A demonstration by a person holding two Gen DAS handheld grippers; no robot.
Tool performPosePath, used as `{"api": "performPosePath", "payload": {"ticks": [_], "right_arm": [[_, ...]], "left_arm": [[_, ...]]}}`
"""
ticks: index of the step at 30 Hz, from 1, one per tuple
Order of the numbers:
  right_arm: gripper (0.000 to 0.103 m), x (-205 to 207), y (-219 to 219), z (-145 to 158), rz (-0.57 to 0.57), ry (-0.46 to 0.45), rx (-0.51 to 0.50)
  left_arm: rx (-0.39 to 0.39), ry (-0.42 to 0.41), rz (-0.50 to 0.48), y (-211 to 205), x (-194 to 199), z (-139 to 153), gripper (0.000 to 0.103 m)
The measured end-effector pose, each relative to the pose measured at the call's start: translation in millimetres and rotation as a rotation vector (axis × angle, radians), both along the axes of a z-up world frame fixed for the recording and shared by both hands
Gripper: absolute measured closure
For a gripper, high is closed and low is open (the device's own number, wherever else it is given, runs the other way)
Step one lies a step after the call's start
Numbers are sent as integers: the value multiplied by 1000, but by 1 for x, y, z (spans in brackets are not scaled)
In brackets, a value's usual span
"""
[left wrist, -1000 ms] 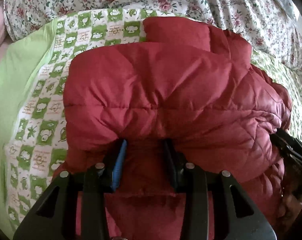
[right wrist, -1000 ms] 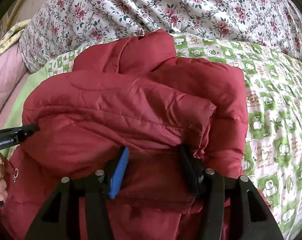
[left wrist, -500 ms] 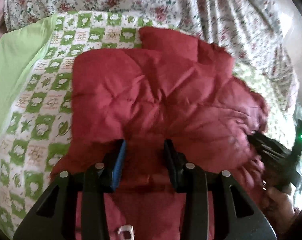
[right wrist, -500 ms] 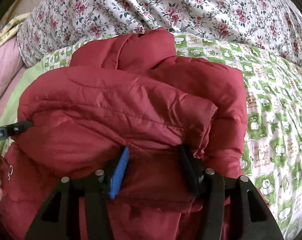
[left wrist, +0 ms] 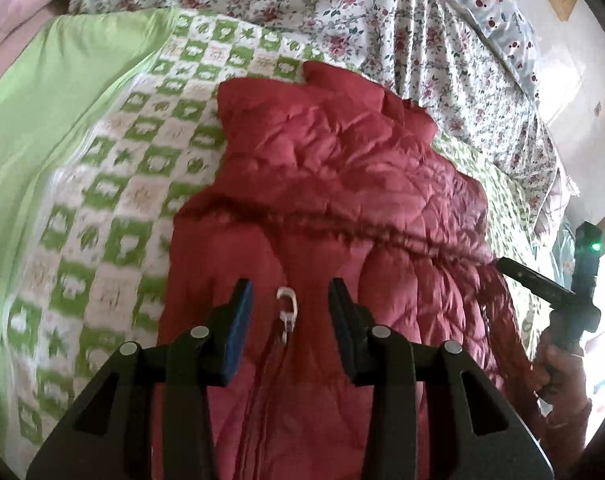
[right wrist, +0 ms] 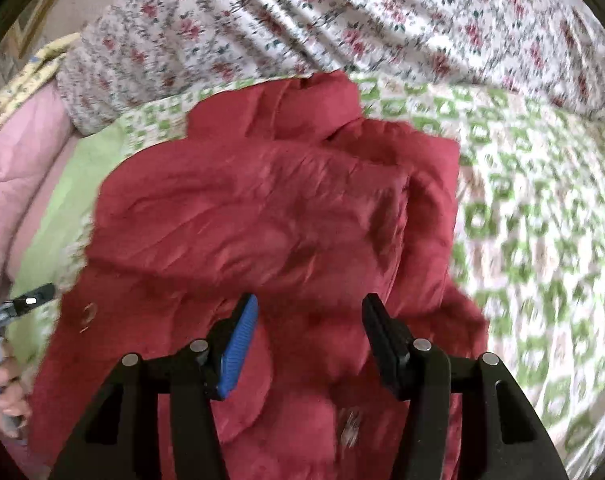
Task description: Fold large clothes
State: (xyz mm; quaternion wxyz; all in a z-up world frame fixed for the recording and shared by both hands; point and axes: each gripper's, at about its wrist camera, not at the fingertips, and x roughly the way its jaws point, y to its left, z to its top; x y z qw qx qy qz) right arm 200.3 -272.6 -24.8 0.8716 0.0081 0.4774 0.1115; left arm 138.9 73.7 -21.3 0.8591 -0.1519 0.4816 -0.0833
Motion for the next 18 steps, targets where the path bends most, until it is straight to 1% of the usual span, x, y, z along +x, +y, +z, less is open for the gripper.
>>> {"api": "performPosePath", "payload": {"ticks": [3,6,10,11,14,18], "right_arm": [[45,-23,0,5,16,9,-3],[41,-47,-5,10,22,24,28],[35,-80,-20,21,12,15,50],[33,-88,-24,23,3,13,52],[31,-110,-42,26,-33,16,67],[29,-136,-68,23,-106,39,53]], "left_arm": [[-10,22,2,2,-18,-3,67],[-12,40,7,6,-34,-5,67],[-27,48,23,16,-61,-3,67],[-28,50,25,18,-67,-2,67],[-32,57,36,26,-83,-2,67],[-49,86,56,38,-99,-7,67]]}}
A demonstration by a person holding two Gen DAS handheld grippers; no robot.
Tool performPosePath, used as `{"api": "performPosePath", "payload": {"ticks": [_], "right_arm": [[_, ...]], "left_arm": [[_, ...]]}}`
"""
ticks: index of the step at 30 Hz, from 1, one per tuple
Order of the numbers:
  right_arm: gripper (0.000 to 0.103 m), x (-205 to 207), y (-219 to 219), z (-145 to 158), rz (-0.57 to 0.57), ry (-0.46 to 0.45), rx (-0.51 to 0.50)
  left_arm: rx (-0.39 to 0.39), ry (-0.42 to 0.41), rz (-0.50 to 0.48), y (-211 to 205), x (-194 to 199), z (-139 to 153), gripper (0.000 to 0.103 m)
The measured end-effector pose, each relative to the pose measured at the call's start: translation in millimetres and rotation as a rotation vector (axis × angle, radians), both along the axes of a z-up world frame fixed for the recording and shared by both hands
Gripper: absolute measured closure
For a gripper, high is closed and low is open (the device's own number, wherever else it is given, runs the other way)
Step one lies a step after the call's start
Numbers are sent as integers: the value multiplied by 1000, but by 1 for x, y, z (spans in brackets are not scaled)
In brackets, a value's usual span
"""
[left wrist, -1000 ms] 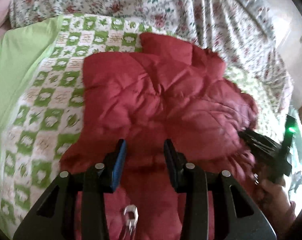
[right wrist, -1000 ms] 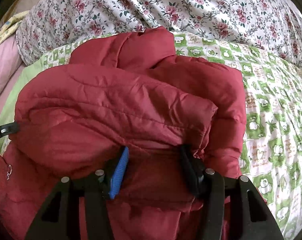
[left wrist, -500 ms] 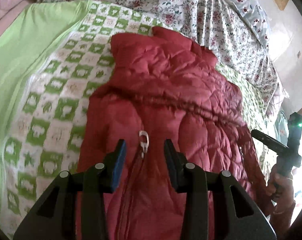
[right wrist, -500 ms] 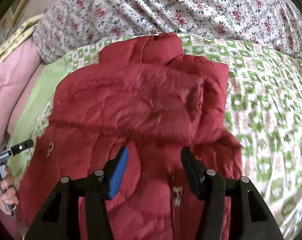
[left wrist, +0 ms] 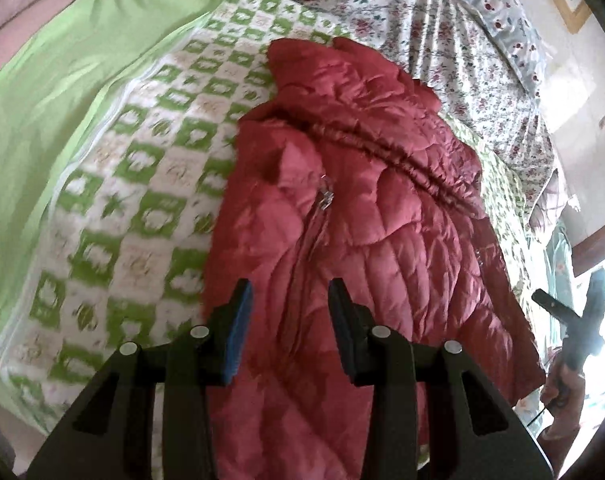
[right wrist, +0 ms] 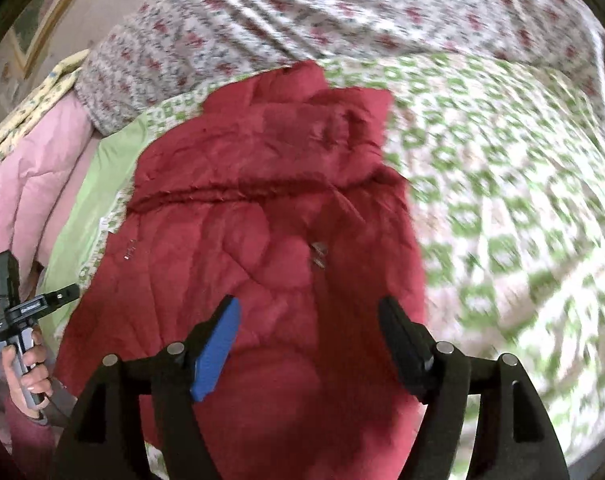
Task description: Fold large clothes
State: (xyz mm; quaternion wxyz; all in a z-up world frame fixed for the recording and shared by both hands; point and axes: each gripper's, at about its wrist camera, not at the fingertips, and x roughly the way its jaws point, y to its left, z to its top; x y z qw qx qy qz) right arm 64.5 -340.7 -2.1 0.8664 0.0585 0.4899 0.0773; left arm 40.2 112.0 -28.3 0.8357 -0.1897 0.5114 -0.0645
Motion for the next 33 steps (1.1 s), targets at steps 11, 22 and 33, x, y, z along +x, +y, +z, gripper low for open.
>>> {"api": "performPosePath", "payload": {"ticks": [11,22,33], "right_arm": [[28,-46,-34,-36,-81,118,59],[28,-59,-19,-45,-4,144,98],[45,-81,-33,-48,44,147,198]], "left_arm": [[-45,83,15,21,-19,-22,60],[-117,163,-59,16,-30,-44,47],[-91,148,-148,2,-45,-43,47]]}}
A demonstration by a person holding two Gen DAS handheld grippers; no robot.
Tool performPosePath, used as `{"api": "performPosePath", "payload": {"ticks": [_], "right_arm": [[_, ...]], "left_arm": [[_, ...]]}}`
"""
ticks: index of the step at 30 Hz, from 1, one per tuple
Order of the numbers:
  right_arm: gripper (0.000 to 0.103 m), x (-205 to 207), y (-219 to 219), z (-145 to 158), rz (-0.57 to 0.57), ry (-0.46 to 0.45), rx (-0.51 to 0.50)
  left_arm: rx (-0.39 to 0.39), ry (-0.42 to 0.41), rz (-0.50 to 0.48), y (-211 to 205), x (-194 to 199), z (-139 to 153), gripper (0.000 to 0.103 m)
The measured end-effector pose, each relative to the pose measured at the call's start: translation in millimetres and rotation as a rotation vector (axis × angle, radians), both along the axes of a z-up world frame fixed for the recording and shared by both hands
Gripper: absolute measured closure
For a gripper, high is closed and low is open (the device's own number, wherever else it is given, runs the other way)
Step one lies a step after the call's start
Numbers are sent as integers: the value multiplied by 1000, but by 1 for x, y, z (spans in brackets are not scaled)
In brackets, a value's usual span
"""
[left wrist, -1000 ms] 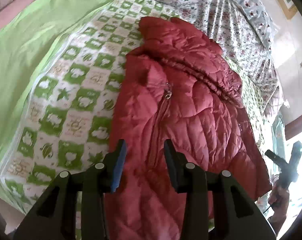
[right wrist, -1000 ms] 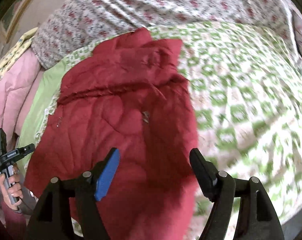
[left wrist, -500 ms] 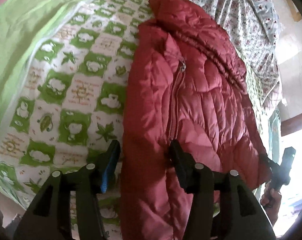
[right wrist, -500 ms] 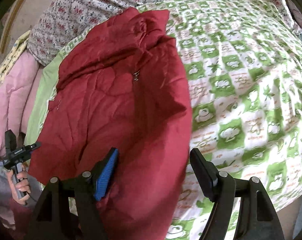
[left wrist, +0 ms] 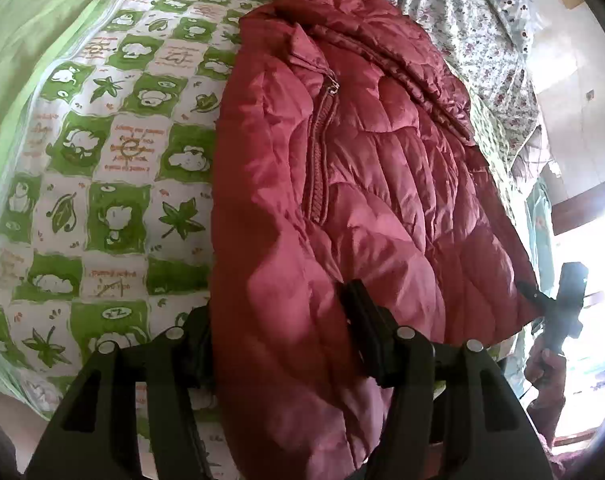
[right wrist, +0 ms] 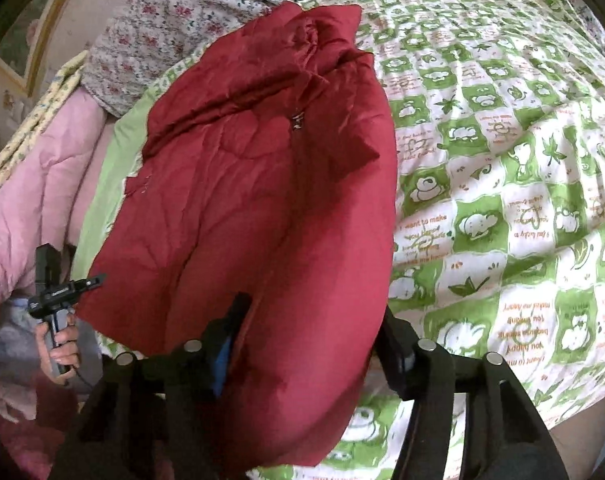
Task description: Fold large clothes
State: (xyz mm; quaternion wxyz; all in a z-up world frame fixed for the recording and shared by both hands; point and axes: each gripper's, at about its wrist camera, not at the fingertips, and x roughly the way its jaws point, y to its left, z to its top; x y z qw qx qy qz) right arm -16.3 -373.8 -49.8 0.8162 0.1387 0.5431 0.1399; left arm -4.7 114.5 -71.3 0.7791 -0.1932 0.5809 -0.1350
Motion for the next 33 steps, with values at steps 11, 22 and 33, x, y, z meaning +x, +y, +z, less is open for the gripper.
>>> {"api": "performPosePath", "payload": {"ticks": [11,22,33], "right_arm": [[48,-7,0,-3,45,-31,65],[75,-2,0,13,46,-136,212],[78,1,-10,37,41,-219,317]], "left_arm": [[33,-52,-57,-10,-6,5,59],[-4,-201,-81,-20,-13,40,87],[-84,-305,-35,-9,-11,76,88]]}}
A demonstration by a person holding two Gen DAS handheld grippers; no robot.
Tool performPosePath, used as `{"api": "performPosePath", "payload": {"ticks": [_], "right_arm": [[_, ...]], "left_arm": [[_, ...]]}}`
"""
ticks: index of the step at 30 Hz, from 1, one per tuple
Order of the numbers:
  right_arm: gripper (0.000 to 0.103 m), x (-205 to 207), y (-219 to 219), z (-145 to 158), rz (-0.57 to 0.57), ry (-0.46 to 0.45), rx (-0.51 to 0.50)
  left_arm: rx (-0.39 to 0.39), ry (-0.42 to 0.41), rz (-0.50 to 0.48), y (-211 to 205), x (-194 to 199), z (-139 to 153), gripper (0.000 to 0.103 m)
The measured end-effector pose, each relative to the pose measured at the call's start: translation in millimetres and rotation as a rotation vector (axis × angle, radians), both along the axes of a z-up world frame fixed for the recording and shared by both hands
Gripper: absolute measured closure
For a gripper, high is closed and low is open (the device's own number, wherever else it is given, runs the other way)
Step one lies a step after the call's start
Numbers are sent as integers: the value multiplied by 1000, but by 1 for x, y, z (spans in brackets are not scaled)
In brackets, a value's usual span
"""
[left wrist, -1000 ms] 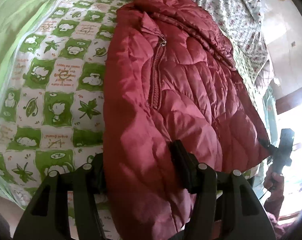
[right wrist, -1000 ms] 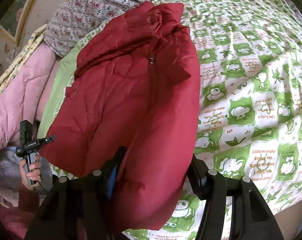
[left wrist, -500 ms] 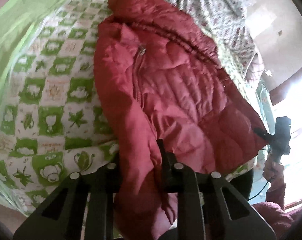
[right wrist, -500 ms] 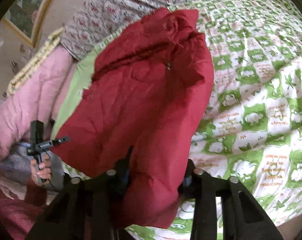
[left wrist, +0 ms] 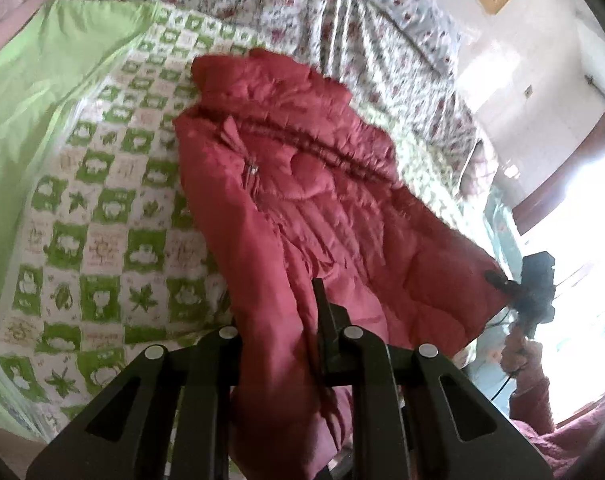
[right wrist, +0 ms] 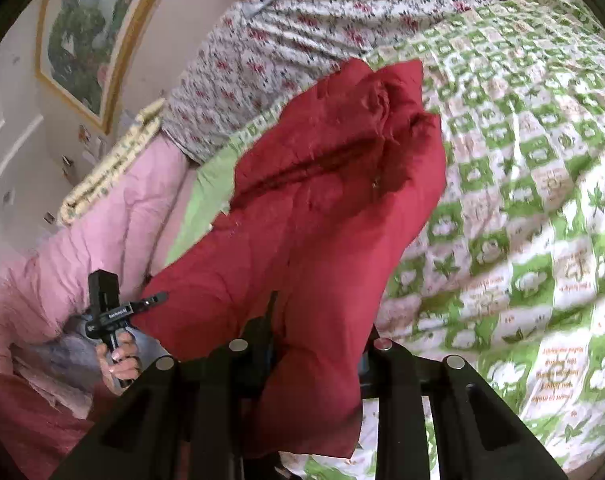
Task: Fold large clothes
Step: 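Fold the hem toward the collar with the left gripper while the right gripper holds the jacket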
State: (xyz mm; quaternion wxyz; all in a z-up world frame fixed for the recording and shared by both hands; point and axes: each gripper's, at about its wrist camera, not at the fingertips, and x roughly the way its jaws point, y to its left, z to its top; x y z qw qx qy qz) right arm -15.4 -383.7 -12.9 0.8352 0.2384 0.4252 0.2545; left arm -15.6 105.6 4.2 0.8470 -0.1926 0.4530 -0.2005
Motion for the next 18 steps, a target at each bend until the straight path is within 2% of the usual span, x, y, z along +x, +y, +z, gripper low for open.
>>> {"api": "performPosePath", "payload": {"ticks": [9,14,18], "right_arm": [[79,12,-10,22,-17,-67,45],[79,41,-14,42,-60,-130,77],[79,68,-14,59,-97,-182,64]], "left_arm": [[-36,-73,17,5,17,26,88],[-61,-116,43,7,44,45,88],[-54,-155,70,5,72,62,88]]}}
